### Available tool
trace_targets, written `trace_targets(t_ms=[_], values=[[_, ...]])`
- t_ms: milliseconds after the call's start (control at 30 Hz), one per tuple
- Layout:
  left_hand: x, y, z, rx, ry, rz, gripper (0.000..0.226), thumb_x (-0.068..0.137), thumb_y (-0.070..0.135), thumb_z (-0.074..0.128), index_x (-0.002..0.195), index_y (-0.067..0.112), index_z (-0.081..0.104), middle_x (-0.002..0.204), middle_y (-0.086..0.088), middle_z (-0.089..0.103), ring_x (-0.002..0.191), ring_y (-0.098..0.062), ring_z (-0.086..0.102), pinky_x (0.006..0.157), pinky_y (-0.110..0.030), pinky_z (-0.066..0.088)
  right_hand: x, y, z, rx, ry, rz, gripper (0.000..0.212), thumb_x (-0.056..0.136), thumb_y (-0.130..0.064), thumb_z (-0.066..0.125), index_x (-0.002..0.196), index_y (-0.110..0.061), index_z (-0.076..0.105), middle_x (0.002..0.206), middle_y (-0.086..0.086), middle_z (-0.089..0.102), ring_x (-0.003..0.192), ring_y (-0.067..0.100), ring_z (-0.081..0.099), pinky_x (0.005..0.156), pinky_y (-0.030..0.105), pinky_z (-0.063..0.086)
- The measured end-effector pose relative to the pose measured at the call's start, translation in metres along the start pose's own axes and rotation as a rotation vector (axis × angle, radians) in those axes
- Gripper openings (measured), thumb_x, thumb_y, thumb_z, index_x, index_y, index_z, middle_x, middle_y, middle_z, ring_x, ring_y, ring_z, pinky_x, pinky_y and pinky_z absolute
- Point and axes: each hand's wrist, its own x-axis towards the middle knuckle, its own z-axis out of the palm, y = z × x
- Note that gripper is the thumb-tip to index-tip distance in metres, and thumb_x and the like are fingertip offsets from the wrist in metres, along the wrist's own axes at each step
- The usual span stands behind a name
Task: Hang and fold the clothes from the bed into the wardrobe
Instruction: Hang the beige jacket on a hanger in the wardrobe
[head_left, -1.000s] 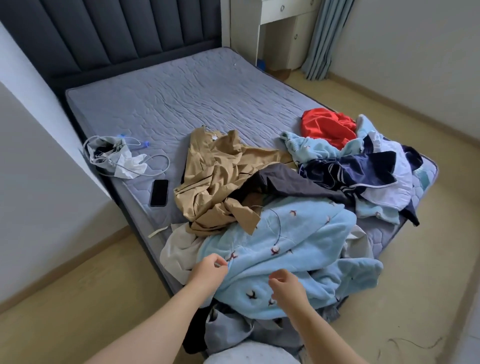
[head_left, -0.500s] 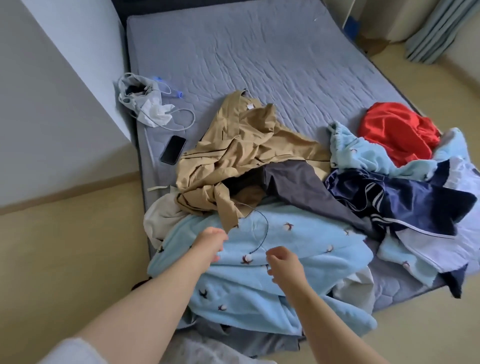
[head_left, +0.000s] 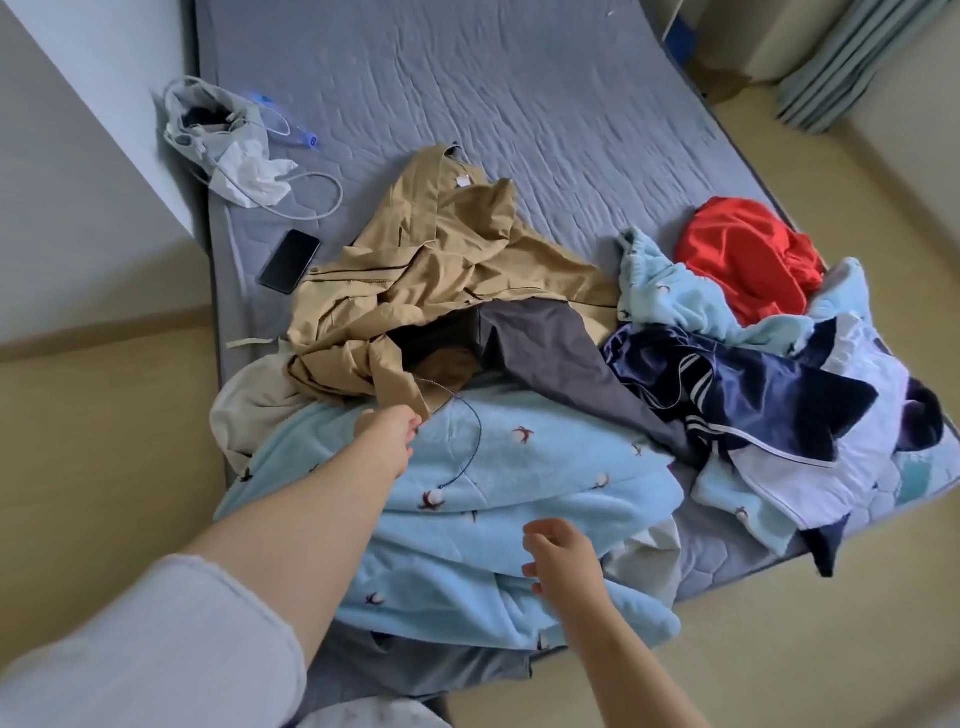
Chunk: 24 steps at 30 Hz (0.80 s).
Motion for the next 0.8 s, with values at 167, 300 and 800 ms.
trace_targets(t_ms=[167, 300, 800], values=[[0.007, 0.011, -0.021, 0.003, 0.008, -0.013, 0.076, 0.083, 0.032, 0.066, 0.146, 0.022, 0.024, 0.146, -0.008, 0.034, 0.128, -0.028, 0.038, 0.104, -0.045, 0.033, -0.002, -0.015, 0.020, -0.003, -0.020, -0.039, 0.015, 0.090, -0.013, 0.047, 0.086, -0.023, 0.057, 0.080, -0.005, 0.059, 0.069, 0.010, 0.059, 0.053, 0.019, 0.043], [0.005, 0.019, -0.022, 0.008, -0.090, -0.104, 0.085, 0.077, 0.044, 0.070, 0.146, 0.025, 0.023, 0.150, -0.006, 0.025, 0.133, -0.029, 0.031, 0.106, -0.048, 0.033, 0.000, -0.024, 0.034, -0.070, -0.059, -0.065, 0.018, 0.090, -0.014, 0.045, 0.084, -0.027, 0.055, 0.079, -0.005, 0.058, 0.071, 0.013, 0.056, 0.055, 0.021, 0.043], [0.011, 0.020, -0.002, 0.275, -0.038, -0.020, 0.004, 0.095, 0.014, 0.050, 0.092, 0.016, 0.051, 0.071, 0.003, 0.054, 0.056, -0.006, 0.049, 0.063, -0.024, 0.036, 0.030, -0.009, 0.036, -0.074, -0.075, -0.048, 0.017, 0.090, -0.015, 0.042, 0.087, -0.027, 0.055, 0.082, -0.005, 0.059, 0.073, 0.016, 0.057, 0.058, 0.025, 0.044]])
